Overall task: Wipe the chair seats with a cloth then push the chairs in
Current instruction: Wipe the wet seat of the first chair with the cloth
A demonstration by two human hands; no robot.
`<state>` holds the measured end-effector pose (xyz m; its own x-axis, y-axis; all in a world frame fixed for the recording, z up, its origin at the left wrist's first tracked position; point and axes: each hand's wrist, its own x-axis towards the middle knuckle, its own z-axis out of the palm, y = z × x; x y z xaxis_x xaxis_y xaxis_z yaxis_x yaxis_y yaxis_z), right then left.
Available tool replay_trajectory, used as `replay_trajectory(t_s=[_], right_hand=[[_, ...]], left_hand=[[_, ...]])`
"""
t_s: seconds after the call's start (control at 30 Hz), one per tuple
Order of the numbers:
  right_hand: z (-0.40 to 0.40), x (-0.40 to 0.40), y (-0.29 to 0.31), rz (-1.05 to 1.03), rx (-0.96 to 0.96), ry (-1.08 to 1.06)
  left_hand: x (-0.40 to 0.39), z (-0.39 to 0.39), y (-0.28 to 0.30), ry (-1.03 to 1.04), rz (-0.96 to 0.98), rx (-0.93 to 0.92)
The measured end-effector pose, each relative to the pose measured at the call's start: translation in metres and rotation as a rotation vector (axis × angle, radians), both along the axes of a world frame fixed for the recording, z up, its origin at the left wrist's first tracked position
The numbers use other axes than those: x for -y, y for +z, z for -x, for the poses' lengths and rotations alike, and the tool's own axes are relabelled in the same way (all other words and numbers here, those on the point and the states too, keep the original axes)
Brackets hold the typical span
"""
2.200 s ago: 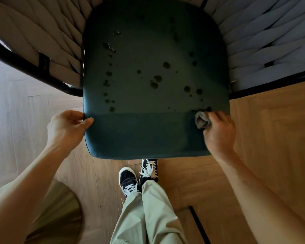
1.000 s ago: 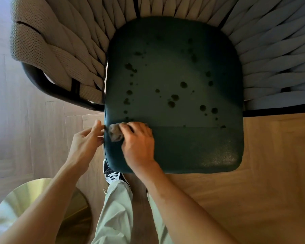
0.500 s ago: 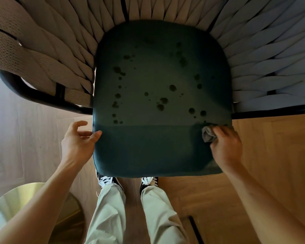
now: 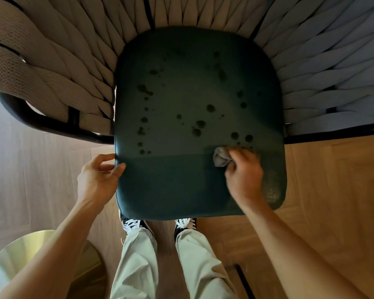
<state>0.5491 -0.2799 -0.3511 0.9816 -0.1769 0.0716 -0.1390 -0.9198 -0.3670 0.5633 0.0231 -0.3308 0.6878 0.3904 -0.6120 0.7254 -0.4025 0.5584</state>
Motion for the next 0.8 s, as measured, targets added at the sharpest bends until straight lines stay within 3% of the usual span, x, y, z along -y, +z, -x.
replay_trajectory(t_s=[0.17,0.27,0.47,0.57,0.7,0.8], right_hand=[[-0.007,-0.103,0.000,-0.123,0.087,0.164],[-0.010,-0.162,0.000,-0.203,-0.010,0.221],[-0.017,-0.224,0.006,-0.173,-0.179,0.351],[-0.016,-0.208,0.008,-0.093,-0.188,0.392],[-0.019,-0.155,0.006,-0.053,-0.124,0.292],[-0.019,-0.097,0.002,0.037,-0.081,0.250]], left_hand=[[-0.004,0.001,-0.004,0.134,0.191,0.030],[-0.003,-0.002,0.000,0.298,0.345,0.006],[-0.005,-0.002,0.001,0.479,0.393,-0.025],[-0.005,-0.001,-0.001,0.416,0.371,-0.031],[-0.007,-0.001,-0.007,0.193,0.324,-0.018],[-0.005,-0.002,-0.011,0.070,0.165,0.004]])
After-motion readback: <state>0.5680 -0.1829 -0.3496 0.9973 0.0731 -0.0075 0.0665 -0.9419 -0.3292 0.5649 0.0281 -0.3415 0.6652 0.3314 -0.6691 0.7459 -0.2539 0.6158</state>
